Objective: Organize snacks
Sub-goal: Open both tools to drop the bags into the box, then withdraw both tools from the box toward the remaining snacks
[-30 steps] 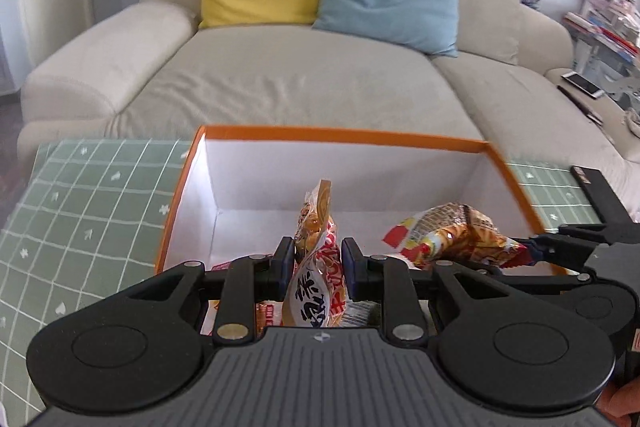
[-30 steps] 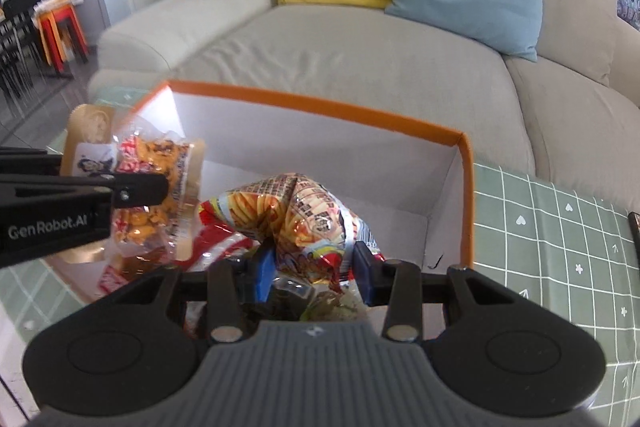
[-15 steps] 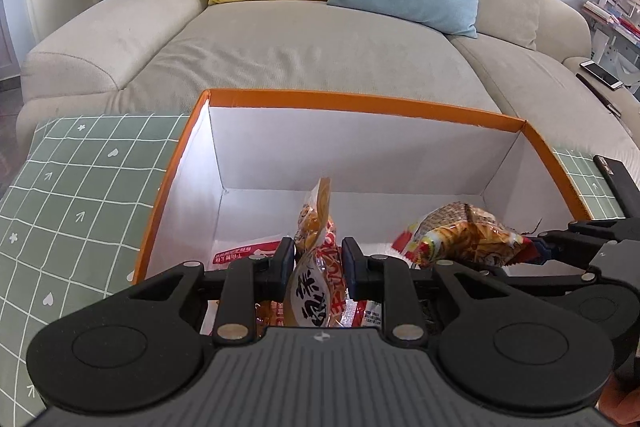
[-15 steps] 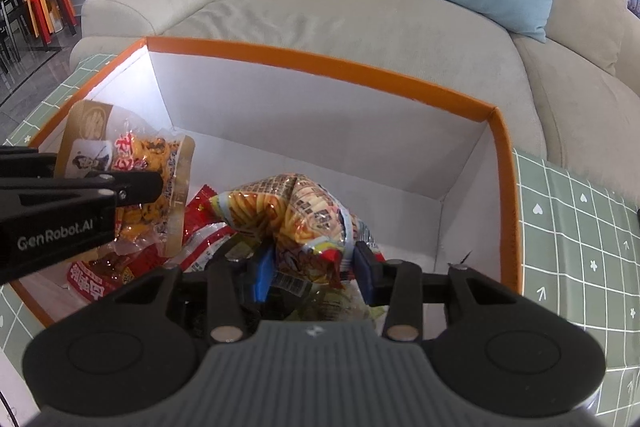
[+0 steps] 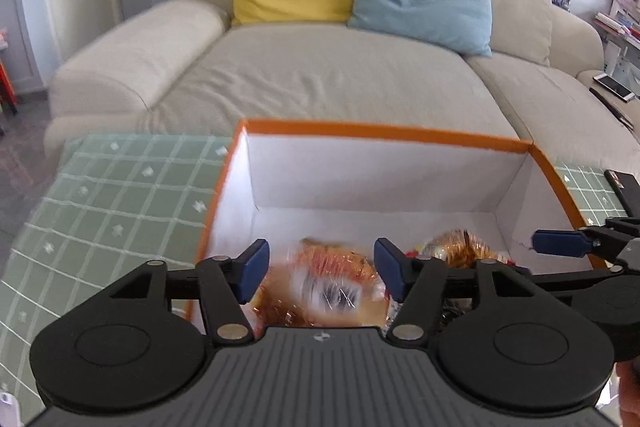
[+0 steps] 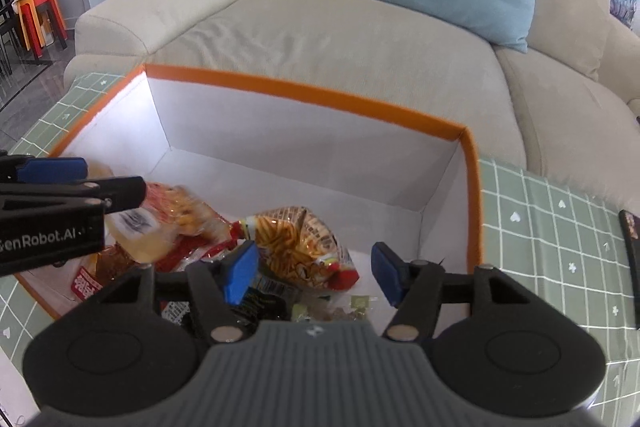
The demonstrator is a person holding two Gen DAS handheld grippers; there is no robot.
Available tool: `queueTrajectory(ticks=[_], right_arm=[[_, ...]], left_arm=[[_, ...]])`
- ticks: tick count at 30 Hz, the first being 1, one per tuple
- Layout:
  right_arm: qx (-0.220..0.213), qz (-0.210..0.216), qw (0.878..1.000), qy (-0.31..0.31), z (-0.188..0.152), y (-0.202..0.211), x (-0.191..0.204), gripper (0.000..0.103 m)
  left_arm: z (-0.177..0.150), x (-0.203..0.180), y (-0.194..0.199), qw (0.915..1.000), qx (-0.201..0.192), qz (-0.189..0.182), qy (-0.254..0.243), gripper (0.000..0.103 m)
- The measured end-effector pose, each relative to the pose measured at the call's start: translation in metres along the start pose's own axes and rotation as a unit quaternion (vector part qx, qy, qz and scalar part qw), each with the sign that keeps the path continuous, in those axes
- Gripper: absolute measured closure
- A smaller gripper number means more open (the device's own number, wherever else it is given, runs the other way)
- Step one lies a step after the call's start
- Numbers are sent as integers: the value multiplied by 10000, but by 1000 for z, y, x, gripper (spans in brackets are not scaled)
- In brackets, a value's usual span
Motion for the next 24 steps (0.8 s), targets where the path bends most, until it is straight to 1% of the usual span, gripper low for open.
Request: queueTrajectory(ticks=[1,3,5,8,10,11,12,16,17,18,20,21,23,24], right_arm=[[-65,-34,10000,-12,1,4,0,41],[-240,-95,9997,-43,2,14,-1,29],[-415,-92,9991,-48,3,24,-1,29],[-574,-52,9983,-65,2,39,-2,29],[-723,-105,9973,-124,-1,50,-4,26],[-798,-160,9965,-181,-2,55,-6,22],[-865,-157,9958,-243,-4,60,-8,21],[-1067,-139,9933,-428,-19,82,-13,20],[-1133,-162,9924,-452,-23,88,-14,18],[-1233,-197,9911,-469,-28,95,-15,16],[-1408,-203,9887,-466,-39,108,-14,15],[-1462,-203,9880,-455,-45,114,-13,15],[-1517,-192,9872,-452,-56,123,-12,15],[-1549,-164,9867,-472,-64,128,-11,15]], left_arm=[[1,0,6,9999,-121,58,-54,23],[5,-3,18,9989,-419,137,-184,20],[8,-5,30,9973,-638,190,-313,17],[11,-8,44,9956,-799,259,-421,14],[9,-13,53,9945,-878,154,-552,14],[7,-15,57,9940,-900,50,-615,14],[4,-18,60,9940,-890,-18,-642,13],[-8,-20,71,9951,-772,81,-608,13],[-12,-20,75,9952,-760,48,-621,13],[-17,-21,79,9952,-757,-76,-618,13],[-25,-21,86,9955,-732,-234,-558,19],[-30,-22,89,9957,-709,-226,-555,24],[-42,-24,97,9957,-712,-139,-572,27],[-47,-25,99,9959,-678,-136,-583,31]])
Point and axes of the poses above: each gripper's, at about its wrist camera, not at the fingertips, and y roughly against the way its jaws point, x to its left, z to its top, the point moved 5 cm from there along -y, roughly the way its jaws point, and after that the axes turned 1 degree about y, right-handed, at the moved point
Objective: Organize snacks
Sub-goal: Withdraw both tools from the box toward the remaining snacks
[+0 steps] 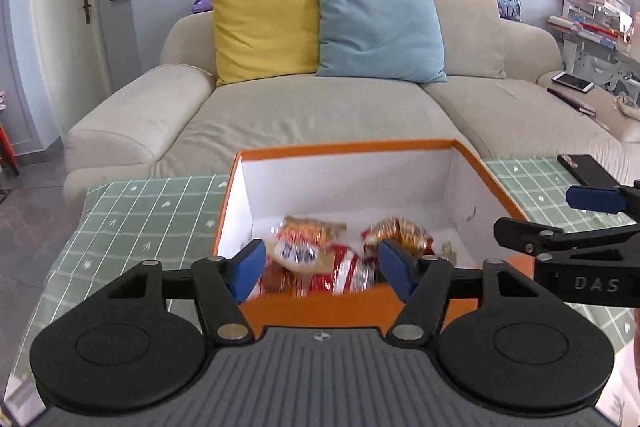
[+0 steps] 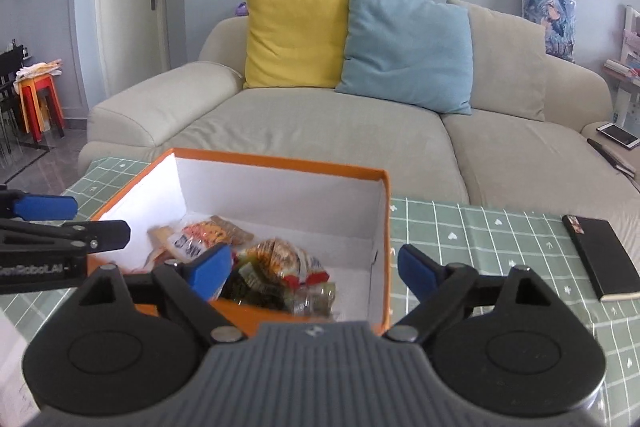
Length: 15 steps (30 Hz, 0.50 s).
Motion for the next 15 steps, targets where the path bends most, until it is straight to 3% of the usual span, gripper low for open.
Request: queueTrajectory(ticks=[3,15], right_arm=[[-56,63,9999,-80,-18,18,-1,16],[228,-69,9997,60,-93,53,-6,16]], left_arm=[[-17,-5,8,9996,217,-161,88,45],[-82,-17,32,9984,554,-126,-34,44]])
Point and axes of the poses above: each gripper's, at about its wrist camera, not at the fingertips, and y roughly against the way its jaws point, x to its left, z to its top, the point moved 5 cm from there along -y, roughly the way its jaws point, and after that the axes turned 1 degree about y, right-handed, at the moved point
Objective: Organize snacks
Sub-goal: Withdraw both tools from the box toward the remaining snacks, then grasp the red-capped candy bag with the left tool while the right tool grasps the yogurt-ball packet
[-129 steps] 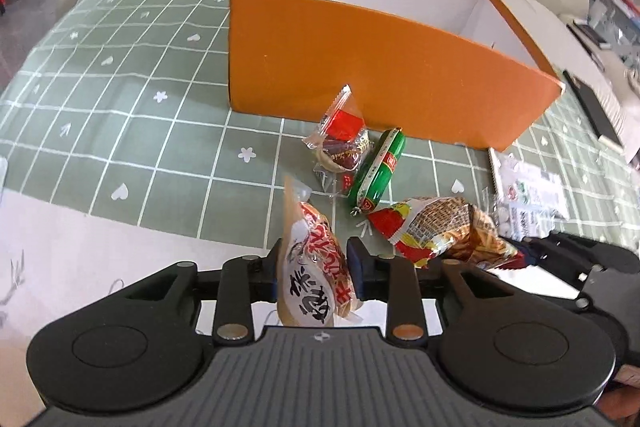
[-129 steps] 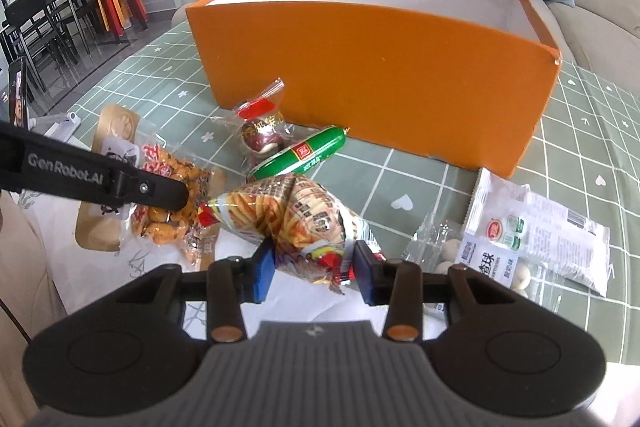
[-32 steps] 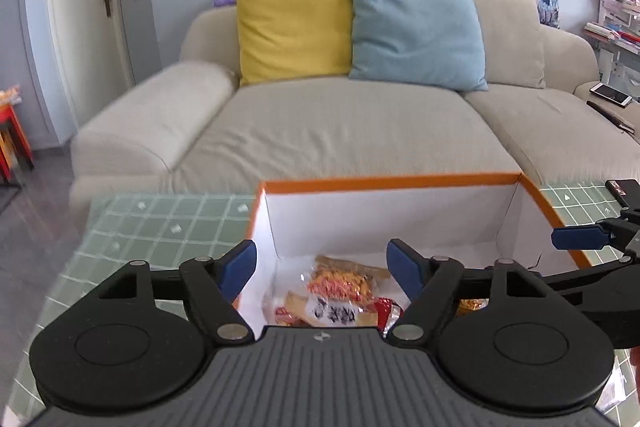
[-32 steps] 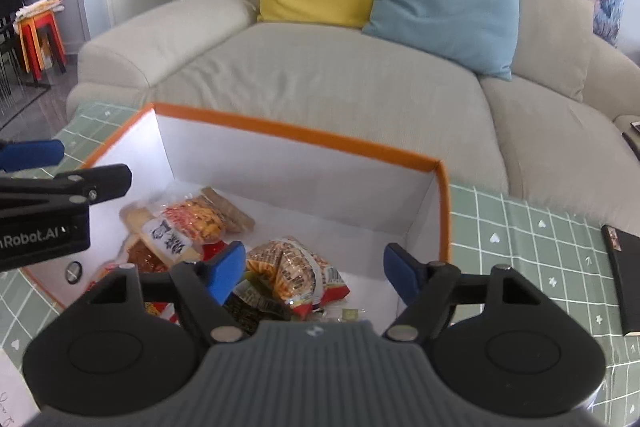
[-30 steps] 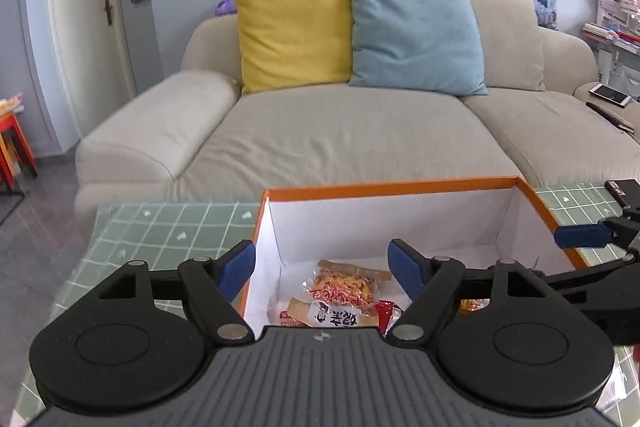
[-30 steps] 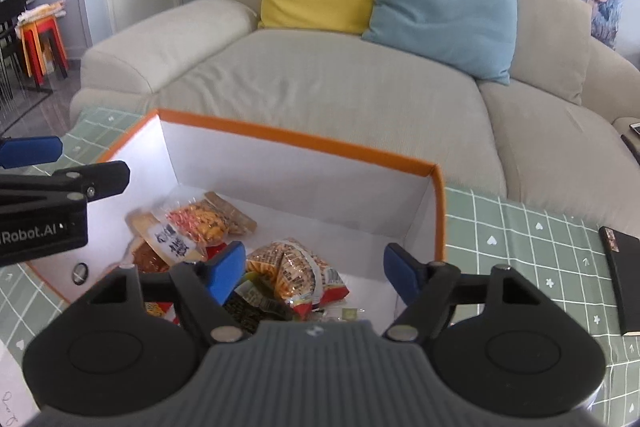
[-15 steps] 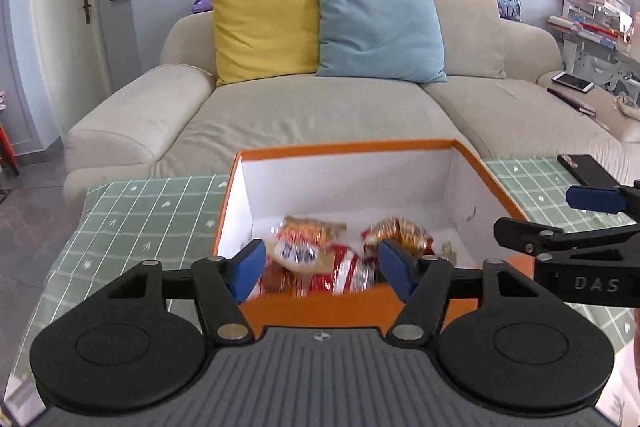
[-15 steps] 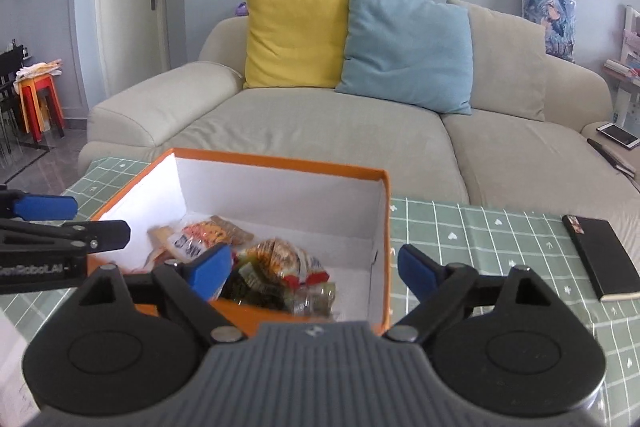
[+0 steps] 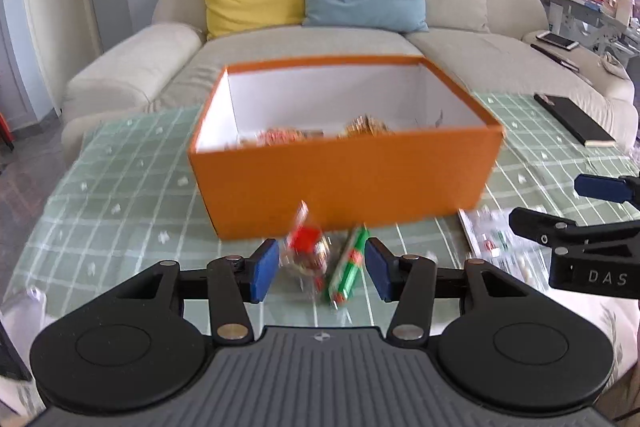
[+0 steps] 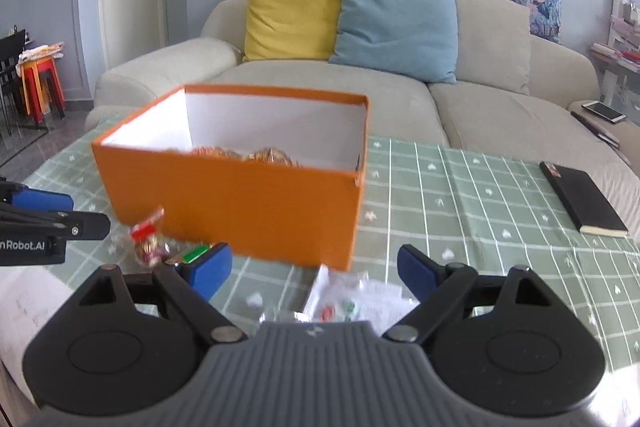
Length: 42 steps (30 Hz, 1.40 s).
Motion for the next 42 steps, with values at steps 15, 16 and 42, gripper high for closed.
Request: queueTrajectory(ticks=[15,16,42], right_arm=[[1231,93,9921,239,-78,-27,-7,19],[1282,101,9914,227,-80,-29,-8,19],[988,974,9859,934,-60,-39,56,54]], left_arm=[[-41,-3,-16,9990,419,-126,95,37],[-42,-3,-18,9989,438,-132,122,37],[-55,17,-42,9956,722,-178,563,37]])
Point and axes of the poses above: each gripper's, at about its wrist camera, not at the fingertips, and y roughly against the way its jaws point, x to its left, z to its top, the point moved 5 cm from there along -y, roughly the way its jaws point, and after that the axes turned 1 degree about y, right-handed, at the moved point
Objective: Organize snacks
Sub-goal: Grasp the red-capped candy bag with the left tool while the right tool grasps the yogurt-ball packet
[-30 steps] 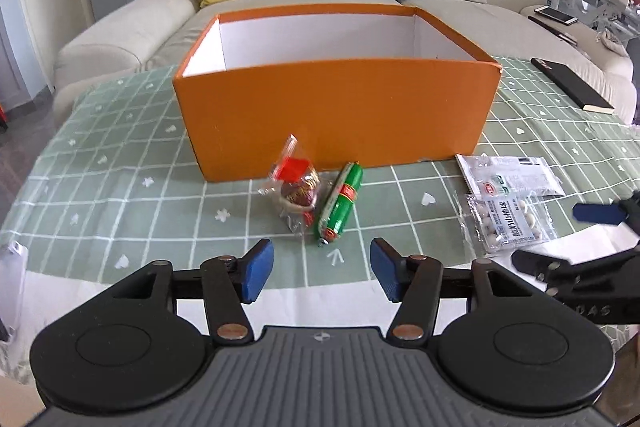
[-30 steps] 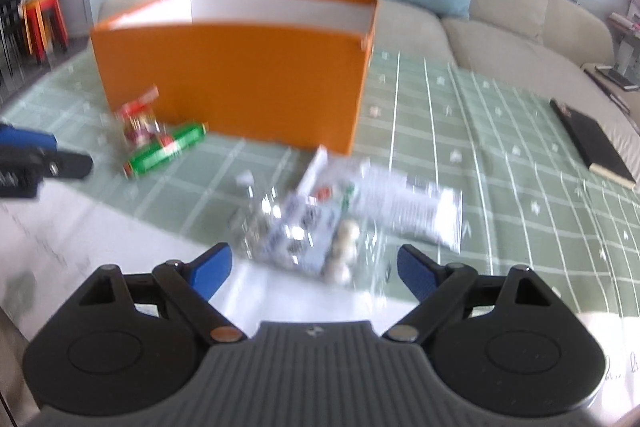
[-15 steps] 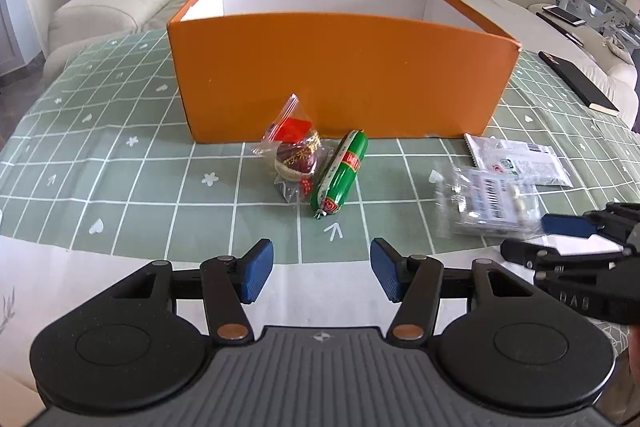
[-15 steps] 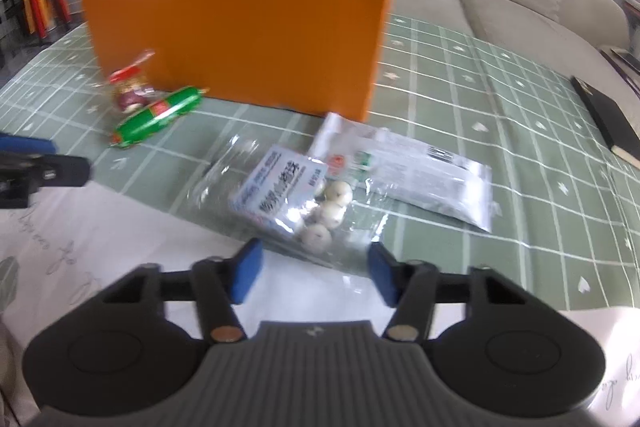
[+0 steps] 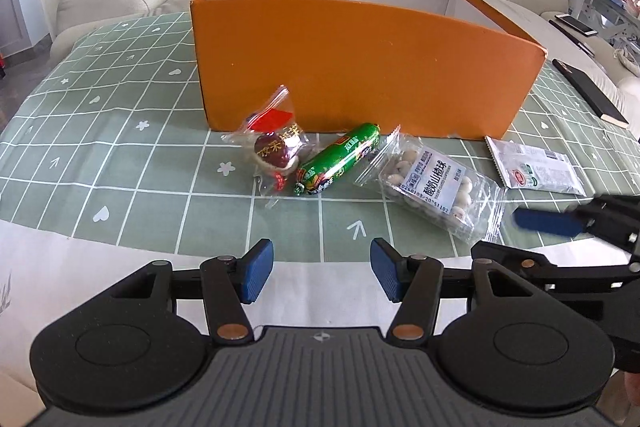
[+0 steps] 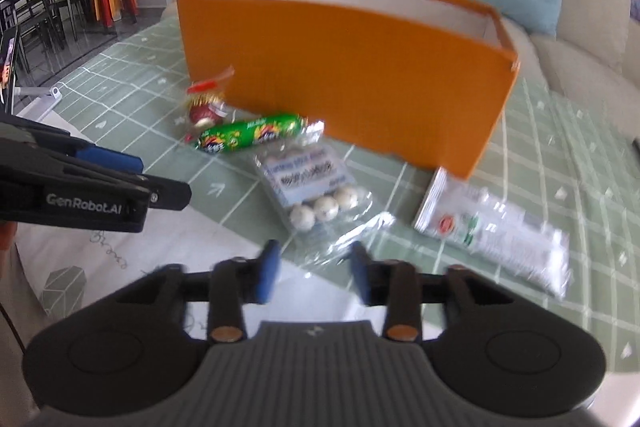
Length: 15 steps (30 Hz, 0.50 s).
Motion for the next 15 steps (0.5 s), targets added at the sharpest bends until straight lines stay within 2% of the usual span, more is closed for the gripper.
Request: queueTrajectory(ticks=[1,3,6,10,12,15], right_arm=[[-59,-50,9999,79,1,1,0,52],[-115,-119,9996,215,4,-2,-1,39],[-144,-108,9996,233,13,-10,-7,29],[-131,-43,9995,300,25,-26,-10,27],[-88,89,9992,389,31,-35,-6,19],[-65,242,9985,495,37,-46,0,17]], left_arm=[[1,-1,-1,10000,-19,1,-28,37],[2,-2,-2,9999,-68,-10,-125,37],[4,-3,-1,9995,-176,11,-254,32],[8,4,-3,9994,-231,-1,-253,32],[13,10,-5,9993,-292,-11,-215,32],[23,21,-7,9993,-375,26,-73,32]])
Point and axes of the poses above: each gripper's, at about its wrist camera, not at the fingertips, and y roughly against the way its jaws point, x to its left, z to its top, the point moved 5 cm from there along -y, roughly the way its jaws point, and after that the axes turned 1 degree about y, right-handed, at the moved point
